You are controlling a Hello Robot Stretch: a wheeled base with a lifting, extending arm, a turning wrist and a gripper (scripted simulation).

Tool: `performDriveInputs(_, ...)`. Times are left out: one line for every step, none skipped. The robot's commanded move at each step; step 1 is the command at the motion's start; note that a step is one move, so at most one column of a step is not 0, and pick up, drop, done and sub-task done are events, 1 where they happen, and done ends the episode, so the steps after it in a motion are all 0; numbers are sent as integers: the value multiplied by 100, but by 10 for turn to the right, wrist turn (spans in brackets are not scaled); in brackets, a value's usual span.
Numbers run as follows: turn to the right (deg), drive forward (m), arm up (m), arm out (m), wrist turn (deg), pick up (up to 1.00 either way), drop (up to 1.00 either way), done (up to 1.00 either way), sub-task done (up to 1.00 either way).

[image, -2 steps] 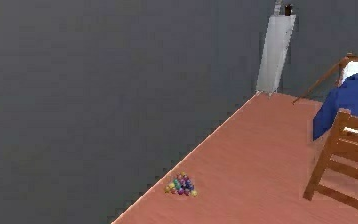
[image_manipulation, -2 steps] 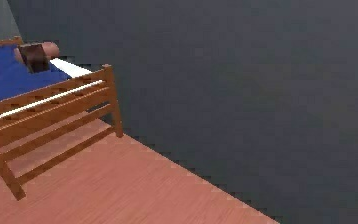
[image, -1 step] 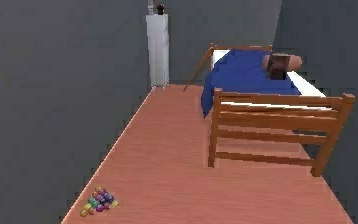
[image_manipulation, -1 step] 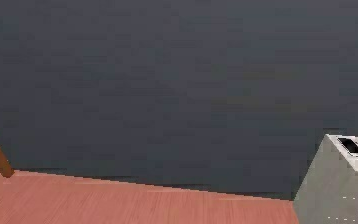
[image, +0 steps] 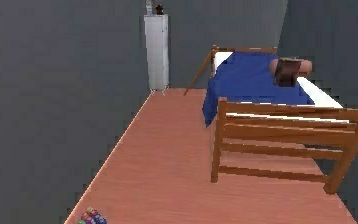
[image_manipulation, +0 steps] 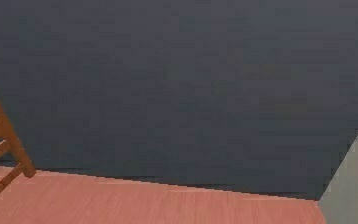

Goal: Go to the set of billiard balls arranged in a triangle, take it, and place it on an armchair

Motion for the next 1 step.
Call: performDriveInputs(150, 0, 0, 0, 0, 0, 0, 0, 0)
